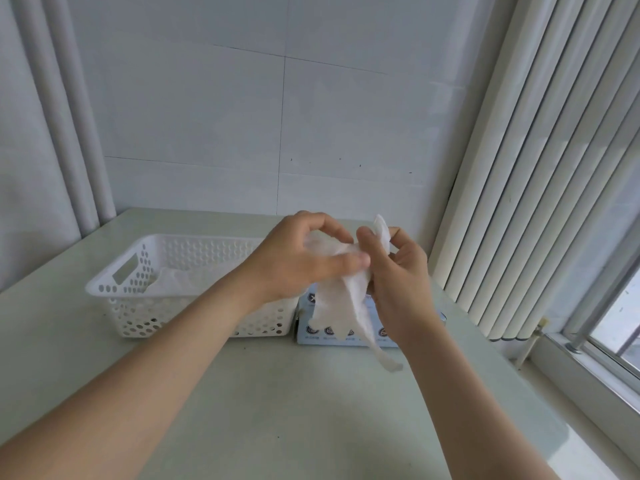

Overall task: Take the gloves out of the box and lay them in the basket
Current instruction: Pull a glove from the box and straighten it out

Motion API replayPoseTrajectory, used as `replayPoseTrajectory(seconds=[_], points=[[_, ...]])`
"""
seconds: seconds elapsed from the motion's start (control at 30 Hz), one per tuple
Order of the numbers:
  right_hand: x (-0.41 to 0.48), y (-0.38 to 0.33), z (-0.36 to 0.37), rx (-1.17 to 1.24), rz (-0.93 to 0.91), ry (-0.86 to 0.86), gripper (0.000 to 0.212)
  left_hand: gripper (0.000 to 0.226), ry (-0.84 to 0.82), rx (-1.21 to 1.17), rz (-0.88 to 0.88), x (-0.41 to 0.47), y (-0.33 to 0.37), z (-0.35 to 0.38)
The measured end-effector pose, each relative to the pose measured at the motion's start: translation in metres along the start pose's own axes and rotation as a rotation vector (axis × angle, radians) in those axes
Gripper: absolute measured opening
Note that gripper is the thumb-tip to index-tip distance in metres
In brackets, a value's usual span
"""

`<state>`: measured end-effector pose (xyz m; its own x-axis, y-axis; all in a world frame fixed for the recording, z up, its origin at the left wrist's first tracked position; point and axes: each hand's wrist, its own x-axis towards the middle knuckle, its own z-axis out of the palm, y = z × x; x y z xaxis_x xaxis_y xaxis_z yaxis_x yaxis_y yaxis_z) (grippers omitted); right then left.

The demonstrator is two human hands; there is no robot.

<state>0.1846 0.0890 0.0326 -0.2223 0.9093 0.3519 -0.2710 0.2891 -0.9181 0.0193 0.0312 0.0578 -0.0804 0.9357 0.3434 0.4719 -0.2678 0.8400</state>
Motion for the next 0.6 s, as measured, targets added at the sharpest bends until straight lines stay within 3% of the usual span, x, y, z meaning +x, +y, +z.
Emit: replayPoseTrajectory(seconds=[0.33,0.43,0.6], points=[[0.0007,0.0035,-0.0023,-0.022,0.068,-0.004,0.065,0.007,0.034,-0.001,-0.017,0.0035,-0.0082,0.0043],[0.0002,0.0013,-0.006,-0.064,0.118,-0.08,0.046,0.017,0.06,-0.013,-0.017,0.0037,-0.0071,0.0042],[-0.0009,0.0046,-0.0079,0.0,0.174,-0.181,0.041,0.024,0.105,-0.035,-0.021,0.0054,-0.0095,-0.0023]])
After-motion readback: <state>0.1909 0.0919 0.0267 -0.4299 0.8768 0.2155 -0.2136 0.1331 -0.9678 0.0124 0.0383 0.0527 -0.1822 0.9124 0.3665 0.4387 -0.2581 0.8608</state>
